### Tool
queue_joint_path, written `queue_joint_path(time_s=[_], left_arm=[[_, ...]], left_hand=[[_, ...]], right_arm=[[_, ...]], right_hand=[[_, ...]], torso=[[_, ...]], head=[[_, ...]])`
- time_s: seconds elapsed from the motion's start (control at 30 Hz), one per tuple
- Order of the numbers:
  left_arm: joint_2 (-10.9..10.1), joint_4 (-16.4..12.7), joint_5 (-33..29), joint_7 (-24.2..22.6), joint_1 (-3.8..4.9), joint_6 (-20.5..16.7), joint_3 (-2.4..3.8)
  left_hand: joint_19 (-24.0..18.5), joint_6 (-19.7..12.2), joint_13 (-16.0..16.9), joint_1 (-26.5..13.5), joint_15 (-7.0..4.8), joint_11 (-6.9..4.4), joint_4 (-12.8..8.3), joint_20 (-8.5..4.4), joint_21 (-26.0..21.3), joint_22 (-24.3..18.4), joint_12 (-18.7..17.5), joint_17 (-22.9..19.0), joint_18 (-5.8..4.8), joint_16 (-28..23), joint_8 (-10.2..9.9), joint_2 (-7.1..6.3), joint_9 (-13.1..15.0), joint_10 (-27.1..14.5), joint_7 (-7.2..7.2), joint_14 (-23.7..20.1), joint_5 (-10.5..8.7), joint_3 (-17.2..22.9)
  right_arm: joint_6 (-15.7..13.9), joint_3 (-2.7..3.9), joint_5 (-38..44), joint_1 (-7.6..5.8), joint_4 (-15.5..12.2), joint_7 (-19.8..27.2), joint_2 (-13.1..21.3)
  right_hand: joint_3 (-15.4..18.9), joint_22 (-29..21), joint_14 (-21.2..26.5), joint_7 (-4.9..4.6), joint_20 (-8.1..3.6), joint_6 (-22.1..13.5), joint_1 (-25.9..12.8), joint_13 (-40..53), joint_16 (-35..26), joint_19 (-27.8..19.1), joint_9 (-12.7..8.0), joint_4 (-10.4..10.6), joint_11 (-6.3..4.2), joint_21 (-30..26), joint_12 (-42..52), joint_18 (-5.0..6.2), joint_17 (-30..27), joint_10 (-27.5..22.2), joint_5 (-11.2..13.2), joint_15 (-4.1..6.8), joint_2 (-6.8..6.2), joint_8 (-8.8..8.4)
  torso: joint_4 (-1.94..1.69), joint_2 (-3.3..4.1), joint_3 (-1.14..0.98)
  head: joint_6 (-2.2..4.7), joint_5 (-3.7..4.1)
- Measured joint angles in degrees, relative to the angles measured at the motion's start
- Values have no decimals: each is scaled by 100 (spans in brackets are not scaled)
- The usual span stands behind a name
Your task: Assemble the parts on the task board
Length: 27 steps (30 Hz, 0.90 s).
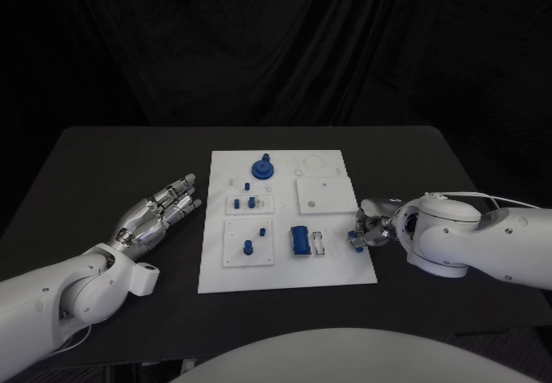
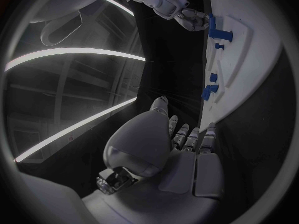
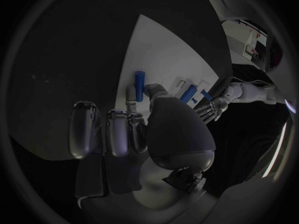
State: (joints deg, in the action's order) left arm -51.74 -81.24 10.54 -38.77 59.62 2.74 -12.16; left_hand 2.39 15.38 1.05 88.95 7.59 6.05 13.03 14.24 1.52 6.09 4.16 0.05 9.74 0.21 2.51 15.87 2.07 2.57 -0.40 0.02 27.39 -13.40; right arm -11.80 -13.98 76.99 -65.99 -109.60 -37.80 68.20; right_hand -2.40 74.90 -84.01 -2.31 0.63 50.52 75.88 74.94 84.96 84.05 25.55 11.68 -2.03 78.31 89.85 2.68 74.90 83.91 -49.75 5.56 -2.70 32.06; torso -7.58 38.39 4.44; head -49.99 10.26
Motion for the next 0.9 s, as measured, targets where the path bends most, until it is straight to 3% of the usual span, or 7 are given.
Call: queue_joint_path(time_s=[0.07,0.23,0.47,0.6,0.9], left_arm=[[0,2,0,1,0,1,0],[1,6,0,4,-2,6,0],[25,19,0,7,-4,15,0],[30,20,0,10,-5,19,0],[30,18,0,15,-6,25,0]], left_hand=[[0,0,0,0,0,0,0,0,0,0,0,0,1,0,0,0,0,0,0,0,0,0],[0,0,6,0,0,20,0,0,0,0,0,0,1,0,0,0,0,20,0,0,0,0],[0,0,6,0,0,20,-16,0,0,0,0,1,1,0,0,0,0,20,0,0,22,16],[0,0,6,0,0,20,-16,0,0,0,0,2,1,0,0,0,0,20,0,0,22,16],[0,0,6,0,0,20,-16,0,0,0,0,4,1,0,0,0,-1,20,0,0,22,16]], right_arm=[[-199,-2,-245,3,0,44,7],[-768,-24,-1068,25,-27,241,56],[-1311,-25,-2150,-16,-138,656,63],[-1458,-19,-2627,-57,-152,853,-42],[-1496,-20,-3248,-66,-19,1052,-338]], right_hand=[[-5,0,-4,-6,0,7,94,0,-21,0,-179,4,0,-41,0,0,0,0,-131,-5,-3,9],[-24,3,-4,-20,0,-6,166,0,-24,0,-187,24,0,-55,0,0,0,-1,-196,-5,16,32],[-24,4,-4,-31,0,-17,180,-1,-24,0,-152,24,0,-117,0,1,0,-1,-195,-5,30,32],[-24,4,-4,-24,0,-9,180,-1,-24,0,-153,24,0,-117,0,0,0,-1,-94,-5,30,32],[-64,3,-4,-24,0,-8,134,-2,-24,0,-153,64,0,-143,0,0,0,-1,89,-5,69,28]], torso=[[1,0,0],[1,0,-1],[0,1,-5],[-1,1,-4],[-5,2,-2]], head=[[0,-9],[0,-26],[0,-57],[0,-64],[-1,-81]])
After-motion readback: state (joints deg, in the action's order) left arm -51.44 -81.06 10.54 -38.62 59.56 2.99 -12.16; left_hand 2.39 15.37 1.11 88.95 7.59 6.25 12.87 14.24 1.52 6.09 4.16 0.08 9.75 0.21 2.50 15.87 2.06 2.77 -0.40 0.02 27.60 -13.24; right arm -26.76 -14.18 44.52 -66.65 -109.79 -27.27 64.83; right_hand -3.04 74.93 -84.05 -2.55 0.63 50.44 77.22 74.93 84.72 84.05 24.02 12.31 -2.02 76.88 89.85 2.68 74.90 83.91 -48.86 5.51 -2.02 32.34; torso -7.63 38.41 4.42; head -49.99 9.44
